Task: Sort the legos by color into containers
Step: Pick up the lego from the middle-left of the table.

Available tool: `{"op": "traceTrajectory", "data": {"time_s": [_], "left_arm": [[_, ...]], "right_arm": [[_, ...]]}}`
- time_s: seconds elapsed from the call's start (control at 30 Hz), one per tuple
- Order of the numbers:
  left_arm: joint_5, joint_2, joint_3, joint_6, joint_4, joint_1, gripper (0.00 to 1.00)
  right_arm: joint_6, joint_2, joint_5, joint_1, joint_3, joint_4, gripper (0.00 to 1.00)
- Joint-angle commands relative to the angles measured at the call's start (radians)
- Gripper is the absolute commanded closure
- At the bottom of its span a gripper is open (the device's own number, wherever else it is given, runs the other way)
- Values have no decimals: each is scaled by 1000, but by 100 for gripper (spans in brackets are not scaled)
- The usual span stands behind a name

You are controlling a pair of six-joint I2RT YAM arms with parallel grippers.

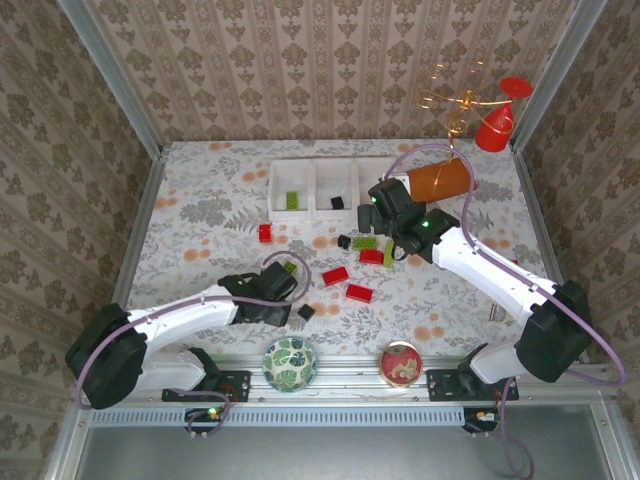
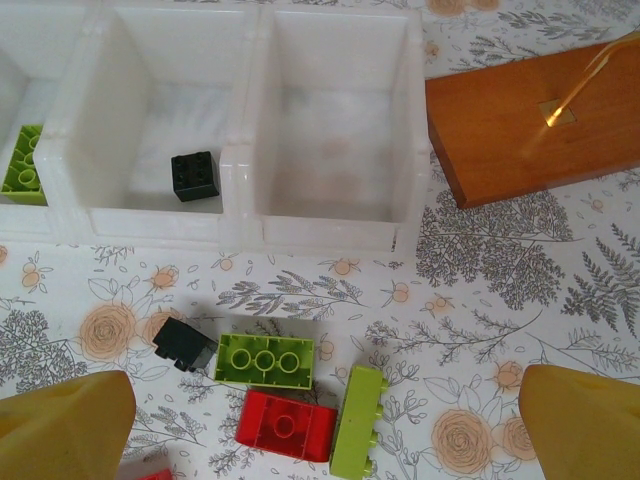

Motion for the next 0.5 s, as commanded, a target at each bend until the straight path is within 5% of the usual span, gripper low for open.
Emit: {"op": "traceTrajectory", "data": {"time_s": [0.0, 0.47], "left_arm": [[23, 22, 18, 21, 35, 22, 33], [53, 65, -2, -16, 35, 40, 56]], "right_arm": [[25, -37, 41, -3, -24, 18, 0], [40, -59, 38, -4, -42, 24, 0]]}}
